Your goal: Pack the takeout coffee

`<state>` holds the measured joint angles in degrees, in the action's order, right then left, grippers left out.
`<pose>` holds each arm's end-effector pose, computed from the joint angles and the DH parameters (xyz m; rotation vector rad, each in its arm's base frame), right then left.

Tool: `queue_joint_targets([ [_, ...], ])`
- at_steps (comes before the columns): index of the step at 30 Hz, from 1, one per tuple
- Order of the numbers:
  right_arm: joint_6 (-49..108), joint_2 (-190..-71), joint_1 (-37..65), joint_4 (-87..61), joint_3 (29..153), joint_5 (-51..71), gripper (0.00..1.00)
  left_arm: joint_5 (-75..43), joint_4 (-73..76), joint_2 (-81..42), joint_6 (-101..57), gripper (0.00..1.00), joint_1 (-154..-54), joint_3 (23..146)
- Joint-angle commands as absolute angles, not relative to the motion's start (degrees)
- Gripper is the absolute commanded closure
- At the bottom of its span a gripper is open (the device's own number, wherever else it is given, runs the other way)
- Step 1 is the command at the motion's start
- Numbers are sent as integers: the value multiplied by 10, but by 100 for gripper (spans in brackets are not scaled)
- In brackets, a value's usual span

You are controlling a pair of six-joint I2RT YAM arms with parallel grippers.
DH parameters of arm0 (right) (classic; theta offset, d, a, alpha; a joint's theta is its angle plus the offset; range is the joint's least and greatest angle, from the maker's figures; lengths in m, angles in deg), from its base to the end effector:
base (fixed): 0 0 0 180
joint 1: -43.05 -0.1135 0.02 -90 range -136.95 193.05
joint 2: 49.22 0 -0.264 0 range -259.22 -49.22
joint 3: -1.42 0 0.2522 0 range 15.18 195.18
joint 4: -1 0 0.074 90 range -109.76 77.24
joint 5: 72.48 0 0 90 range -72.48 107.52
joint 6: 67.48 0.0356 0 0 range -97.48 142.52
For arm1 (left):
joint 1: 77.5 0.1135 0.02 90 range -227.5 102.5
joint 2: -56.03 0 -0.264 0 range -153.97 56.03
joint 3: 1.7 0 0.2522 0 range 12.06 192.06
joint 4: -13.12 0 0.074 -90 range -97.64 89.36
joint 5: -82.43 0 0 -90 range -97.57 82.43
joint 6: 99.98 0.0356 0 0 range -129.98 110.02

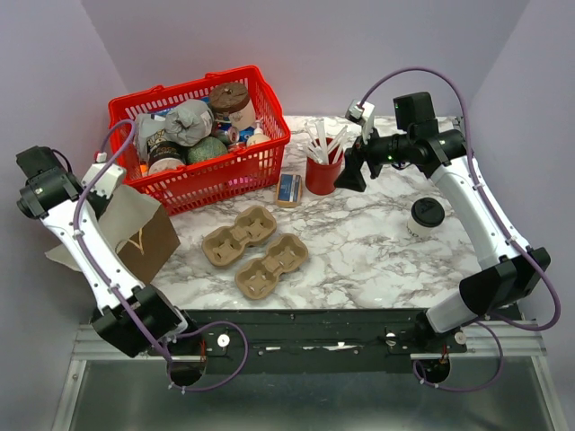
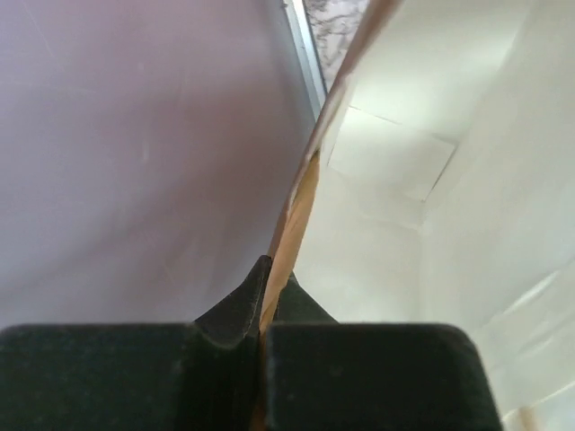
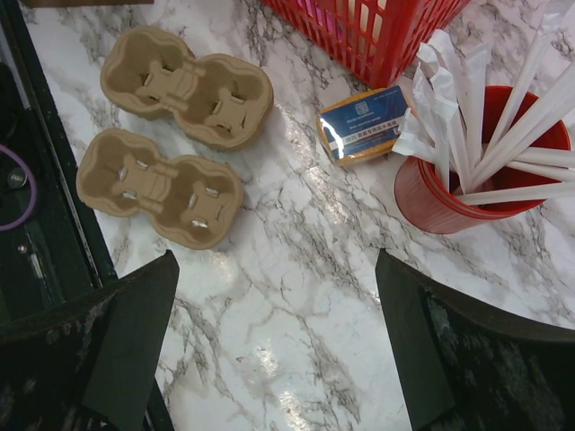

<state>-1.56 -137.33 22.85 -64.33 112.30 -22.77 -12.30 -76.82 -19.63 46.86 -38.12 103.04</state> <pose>0.2908 0.1315 0.4065 -1.1504 1.8924 0.7691 0.1784 0.1426 0.3962 0.4395 2.6709 0.4491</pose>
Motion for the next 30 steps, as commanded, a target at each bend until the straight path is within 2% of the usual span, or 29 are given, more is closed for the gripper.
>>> queue_joint_targets([
  [1,-22,-1383,225,-647,1132,-226,0,-164,-876,-143,473,100,-379,1013],
  [8,-10,-1398,224,-647,1152,-233,0,-324,-876,-72,467,100,-400,1080],
  [11,-9,-1400,224,-647,1161,-232,0,-387,-876,-74,403,100,-448,1151],
  [16,-5,-1399,226,-646,1174,-220,0,-424,-876,-113,292,100,-581,1260],
  [21,66,-1398,231,-620,1212,-119,0,-540,-866,-170,219,100,-665,1323],
  [23,106,-1398,247,-602,1246,-37,0,-551,-845,-202,192,100,-710,1346],
  [26,141,-1413,289,-598,1317,16,0,-533,-816,-240,188,100,-762,1369],
  [30,181,-1406,345,-599,1345,24,0,-484,-819,-298,217,100,-905,1407],
])
